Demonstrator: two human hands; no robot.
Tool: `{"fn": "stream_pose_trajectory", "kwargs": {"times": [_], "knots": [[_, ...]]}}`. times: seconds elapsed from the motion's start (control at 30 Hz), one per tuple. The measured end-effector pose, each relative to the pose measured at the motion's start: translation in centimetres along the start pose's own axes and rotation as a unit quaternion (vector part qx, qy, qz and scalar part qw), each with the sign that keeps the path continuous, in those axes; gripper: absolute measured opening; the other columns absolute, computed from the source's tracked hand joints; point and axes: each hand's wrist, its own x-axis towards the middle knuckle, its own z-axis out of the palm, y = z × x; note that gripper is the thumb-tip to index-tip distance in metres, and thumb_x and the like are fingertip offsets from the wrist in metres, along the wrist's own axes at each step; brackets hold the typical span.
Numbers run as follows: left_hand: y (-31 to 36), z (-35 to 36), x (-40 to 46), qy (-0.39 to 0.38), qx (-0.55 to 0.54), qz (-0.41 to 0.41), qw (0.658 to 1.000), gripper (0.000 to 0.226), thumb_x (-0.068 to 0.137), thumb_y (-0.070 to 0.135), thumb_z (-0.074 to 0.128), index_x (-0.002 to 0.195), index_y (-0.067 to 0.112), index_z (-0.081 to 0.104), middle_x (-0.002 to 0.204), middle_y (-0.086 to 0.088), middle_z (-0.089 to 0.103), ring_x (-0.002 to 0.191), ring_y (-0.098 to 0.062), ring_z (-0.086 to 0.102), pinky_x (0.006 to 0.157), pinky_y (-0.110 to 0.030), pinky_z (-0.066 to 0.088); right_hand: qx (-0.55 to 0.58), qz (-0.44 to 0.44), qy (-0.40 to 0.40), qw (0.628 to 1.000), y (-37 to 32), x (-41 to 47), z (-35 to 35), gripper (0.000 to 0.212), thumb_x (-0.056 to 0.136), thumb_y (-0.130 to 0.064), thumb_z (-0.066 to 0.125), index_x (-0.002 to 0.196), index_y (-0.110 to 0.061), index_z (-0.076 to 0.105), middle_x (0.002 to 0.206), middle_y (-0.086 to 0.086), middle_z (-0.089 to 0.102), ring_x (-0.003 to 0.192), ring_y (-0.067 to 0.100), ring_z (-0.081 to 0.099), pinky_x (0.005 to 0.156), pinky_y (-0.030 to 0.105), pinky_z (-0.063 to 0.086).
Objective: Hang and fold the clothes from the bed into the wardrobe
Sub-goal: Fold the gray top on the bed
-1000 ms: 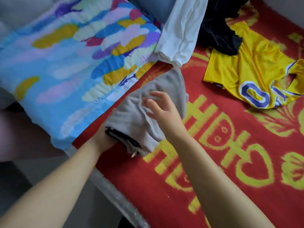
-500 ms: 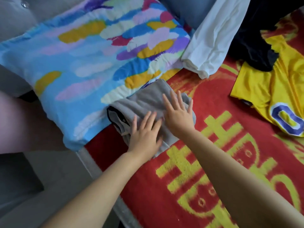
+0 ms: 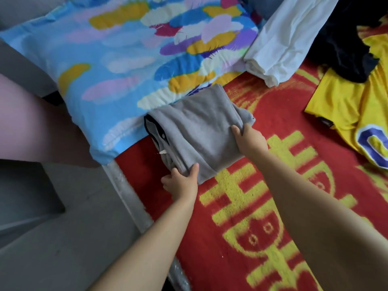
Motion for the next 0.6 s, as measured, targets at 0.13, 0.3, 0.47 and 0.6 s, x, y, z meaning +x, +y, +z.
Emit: {"fn": "stream_pose_trajectory", "kwargs": {"times": [0.13, 0.3, 0.47, 0.6], "knots": [[-0.9, -1.6, 1.0, -0.063, -0.133, 0.075, 0.986, 0.032, 0.084, 0.03, 0.065, 0.104, 0.005, 0.065, 0.11, -0.021, 0.062, 0.104, -0.038, 0.06, 0.092, -0.045, 0.049, 0.021, -0.069, 0.061, 0.996, 0.8, -1.6, -0.9, 0.042, 0.099, -0.049, 0.032, 0.084, -0.012, 0.044, 0.086, 0.02, 0.061, 0.08, 0.038, 0.057, 0.062, 0.035, 0.034], [-8.6, -4.4, -0.1, -0.197, -0.106, 0.166, 0.96, 0.013, 0.088, 0.023, 0.063, 0.097, 0.03, 0.066, 0.102, 0.004, 0.071, 0.103, -0.015, 0.065, 0.089, -0.031, 0.05, 0.042, 0.022, 0.005, 0.999, 7.1, -6.5, 2.7, 0.046, 0.1, -0.047, 0.028, 0.102, -0.008, 0.054, 0.098, 0.023, 0.064, 0.086, 0.038, 0.059, 0.066, 0.036, 0.036], [-10.5, -3.6, 0.0, -0.123, 0.038, 0.218, 0.967, 0.03, 0.089, 0.0, 0.057, 0.119, 0.0, 0.056, 0.122, -0.005, 0.048, 0.115, -0.018, 0.047, 0.093, -0.013, 0.029, 0.093, 0.028, -0.016, 0.995, 7.7, -7.8, 4.7, 0.033, 0.102, -0.035, 0.03, 0.104, -0.008, 0.05, 0.099, 0.018, 0.061, 0.091, 0.038, 0.059, 0.068, 0.038, 0.04], [-7.2, -4.3, -1.4, 0.069, -0.032, 0.266, 0.961, 0.029, 0.083, 0.006, 0.063, 0.11, 0.003, 0.055, 0.11, -0.006, 0.048, 0.103, -0.025, 0.048, 0.092, -0.034, 0.04, 0.164, 0.001, 0.047, 0.985, 5.3, -6.2, 1.7, 0.038, 0.099, -0.033, 0.035, 0.128, -0.012, 0.048, 0.119, 0.013, 0.06, 0.101, 0.03, 0.057, 0.081, 0.036, 0.042]]}}
